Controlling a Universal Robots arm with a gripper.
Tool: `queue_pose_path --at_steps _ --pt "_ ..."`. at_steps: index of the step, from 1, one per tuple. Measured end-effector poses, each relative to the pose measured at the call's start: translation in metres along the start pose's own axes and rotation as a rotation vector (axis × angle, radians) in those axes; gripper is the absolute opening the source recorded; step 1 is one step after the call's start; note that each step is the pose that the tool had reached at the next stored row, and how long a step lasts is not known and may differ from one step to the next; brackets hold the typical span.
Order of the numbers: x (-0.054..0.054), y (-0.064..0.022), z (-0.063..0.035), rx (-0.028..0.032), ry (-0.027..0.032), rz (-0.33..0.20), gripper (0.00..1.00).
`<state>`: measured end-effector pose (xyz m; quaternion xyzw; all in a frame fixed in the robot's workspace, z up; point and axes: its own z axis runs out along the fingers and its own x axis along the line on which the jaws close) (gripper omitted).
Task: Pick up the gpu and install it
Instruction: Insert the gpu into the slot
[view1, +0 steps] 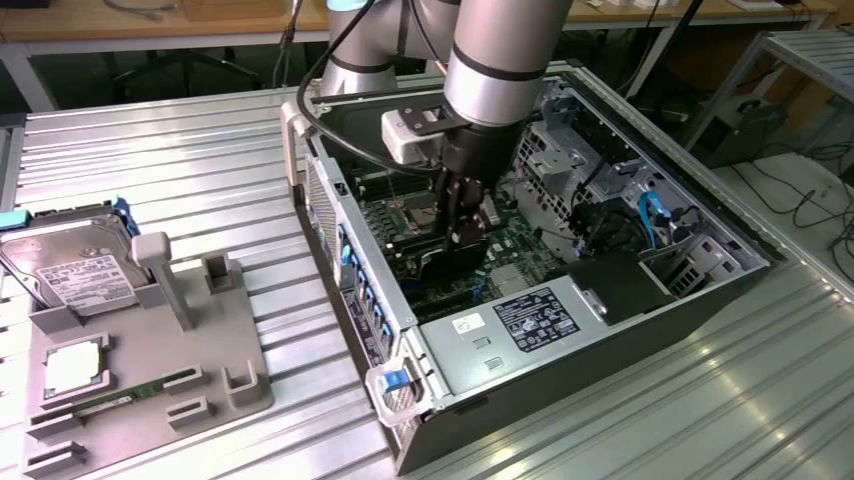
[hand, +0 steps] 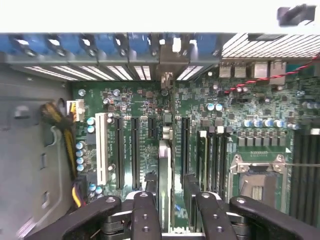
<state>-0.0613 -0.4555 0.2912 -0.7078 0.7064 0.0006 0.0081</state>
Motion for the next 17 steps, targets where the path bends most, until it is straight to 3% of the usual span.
queue_pose_path --at_steps 3,6,17 --pt "0.0000 0.0000 0.0000 0.0000 -0.0001 0.000 0.27" --pt "0.0000 0.0000 0.0000 0.0000 0.0000 0.000 0.11" --pt "0.0000 0.0000 0.0000 0.0000 0.0000 0.000 0.11"
